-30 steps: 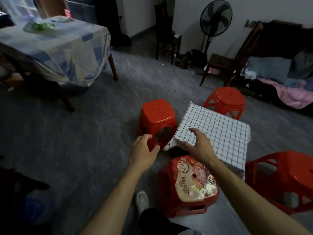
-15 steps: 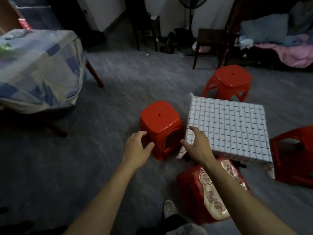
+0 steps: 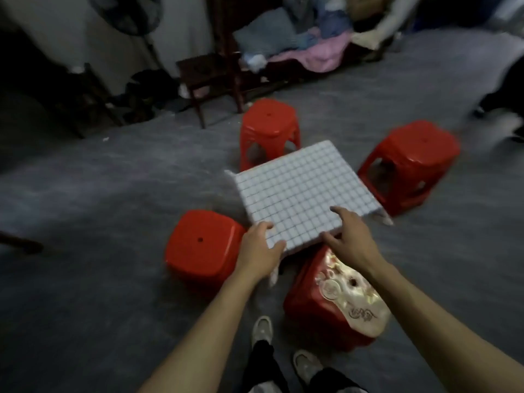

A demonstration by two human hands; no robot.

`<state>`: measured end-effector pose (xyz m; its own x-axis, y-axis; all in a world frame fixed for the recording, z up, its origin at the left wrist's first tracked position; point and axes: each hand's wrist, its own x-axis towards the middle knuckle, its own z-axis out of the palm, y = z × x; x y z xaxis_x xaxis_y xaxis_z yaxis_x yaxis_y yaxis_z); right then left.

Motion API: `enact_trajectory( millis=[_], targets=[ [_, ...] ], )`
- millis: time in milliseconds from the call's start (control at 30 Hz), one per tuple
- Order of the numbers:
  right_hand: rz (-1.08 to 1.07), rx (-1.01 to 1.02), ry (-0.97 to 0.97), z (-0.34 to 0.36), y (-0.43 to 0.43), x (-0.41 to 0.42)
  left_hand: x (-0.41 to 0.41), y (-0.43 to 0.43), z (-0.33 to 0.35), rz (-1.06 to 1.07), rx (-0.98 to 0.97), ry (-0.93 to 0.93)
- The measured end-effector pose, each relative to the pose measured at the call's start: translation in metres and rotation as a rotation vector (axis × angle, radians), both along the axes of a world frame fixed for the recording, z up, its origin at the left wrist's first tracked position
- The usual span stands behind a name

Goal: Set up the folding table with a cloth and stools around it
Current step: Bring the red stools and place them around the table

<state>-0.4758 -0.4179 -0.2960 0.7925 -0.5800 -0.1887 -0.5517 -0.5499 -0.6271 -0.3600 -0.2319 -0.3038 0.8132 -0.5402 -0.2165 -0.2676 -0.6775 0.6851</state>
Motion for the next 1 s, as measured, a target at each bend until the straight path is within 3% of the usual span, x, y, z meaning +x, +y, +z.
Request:
enact_trajectory(
  millis=[267,533,767,1000],
  targets=[
    [-0.307,-0.070,0.024,0.022,-0.004,-0.023,0.066,-0.035,-0.007,-0.242,-0.069,0.054],
    [-0.564,-0.079,0.043,0.015,0.004,-0.092,0.029,-0.092,-0.008,-0.533,-0.034,0.048],
    [-0.620,0.014,0.054,-0.029,-0.005,-0.130,-0.008,-0.120,-0.032,-0.596,0.058,0.028],
    [-0.643,0.072,0.069,-0.132,-0.031,-0.149,-0.025,-0.151,-0.131,-0.664,0.090,0.070]
  ],
)
